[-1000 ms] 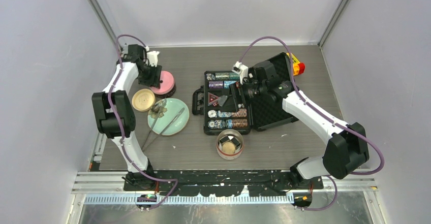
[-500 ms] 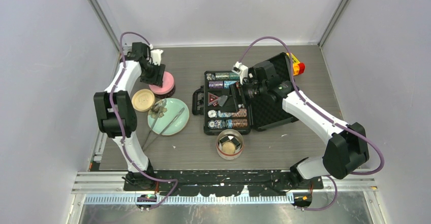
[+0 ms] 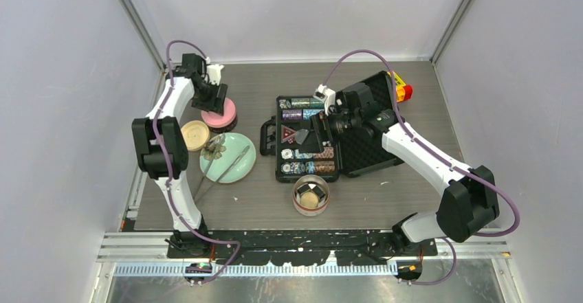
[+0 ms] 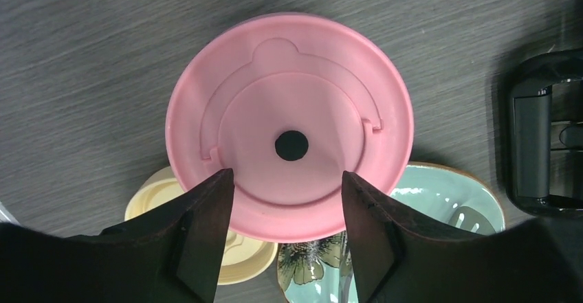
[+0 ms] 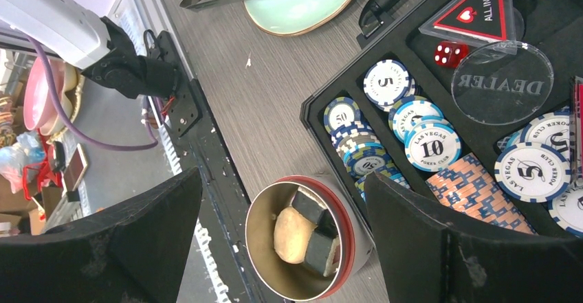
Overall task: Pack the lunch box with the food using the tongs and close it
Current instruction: Close the box lid on the packing box.
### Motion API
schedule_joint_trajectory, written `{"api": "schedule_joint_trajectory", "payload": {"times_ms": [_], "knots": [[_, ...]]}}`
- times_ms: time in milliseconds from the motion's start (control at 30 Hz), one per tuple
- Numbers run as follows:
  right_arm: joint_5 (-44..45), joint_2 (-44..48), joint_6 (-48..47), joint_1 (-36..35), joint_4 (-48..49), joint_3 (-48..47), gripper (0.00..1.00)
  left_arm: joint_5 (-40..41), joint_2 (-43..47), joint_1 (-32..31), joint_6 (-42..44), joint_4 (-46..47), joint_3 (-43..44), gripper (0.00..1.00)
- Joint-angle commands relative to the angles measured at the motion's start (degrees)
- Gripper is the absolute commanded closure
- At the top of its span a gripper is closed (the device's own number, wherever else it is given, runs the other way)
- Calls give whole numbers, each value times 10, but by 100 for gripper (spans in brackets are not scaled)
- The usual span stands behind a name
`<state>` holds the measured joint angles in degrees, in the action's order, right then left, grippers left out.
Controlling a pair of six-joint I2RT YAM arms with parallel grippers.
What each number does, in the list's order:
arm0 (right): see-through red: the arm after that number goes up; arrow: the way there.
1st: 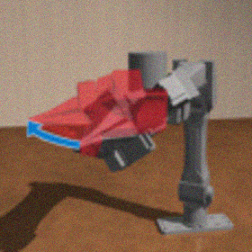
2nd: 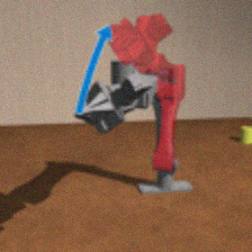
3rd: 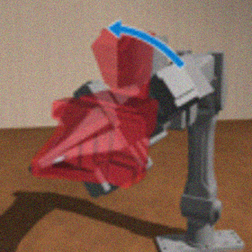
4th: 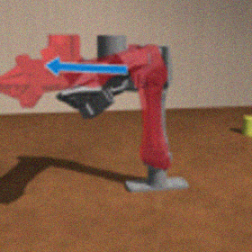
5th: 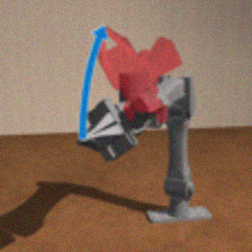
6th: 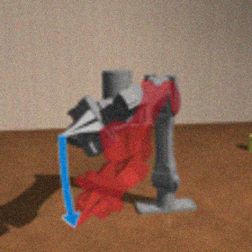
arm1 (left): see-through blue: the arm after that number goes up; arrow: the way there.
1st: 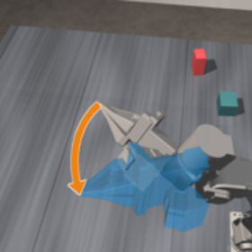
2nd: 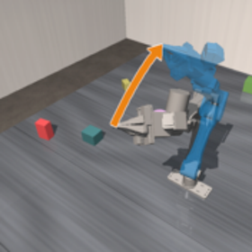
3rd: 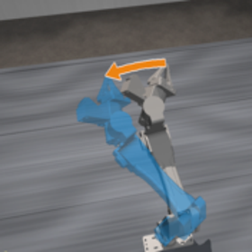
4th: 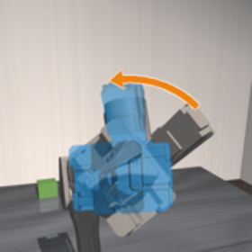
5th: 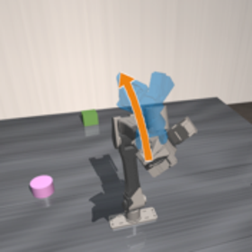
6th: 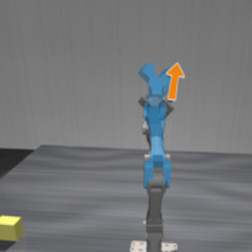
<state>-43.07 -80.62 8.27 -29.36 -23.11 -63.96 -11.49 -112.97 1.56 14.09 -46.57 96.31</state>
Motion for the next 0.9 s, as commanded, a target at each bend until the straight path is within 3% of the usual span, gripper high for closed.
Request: {"api": "schedule_joint_trajectory", "payload": {"times_ms": [0, 133, 267, 533, 867], "knots": [[5, 13, -17, 2, -1, -7, 8, -22, 30, 11, 2, -23, -12, 38], [8, 18, -28, 1, -16, -10, 8, -119, 74, 69, -11, -43, -7, 39], [11, 25, -36, 2, -25, -8, 8, -149, 118, 124, 28, -56, -45, 40], [18, 28, -37, 1, -24, -4, 8, -150, 147, 222, 58, -29, -149, 46], [19, 41, -36, 1, -24, 5, 9, -105, 104, 236, 38, 20, -172, 59]]}}
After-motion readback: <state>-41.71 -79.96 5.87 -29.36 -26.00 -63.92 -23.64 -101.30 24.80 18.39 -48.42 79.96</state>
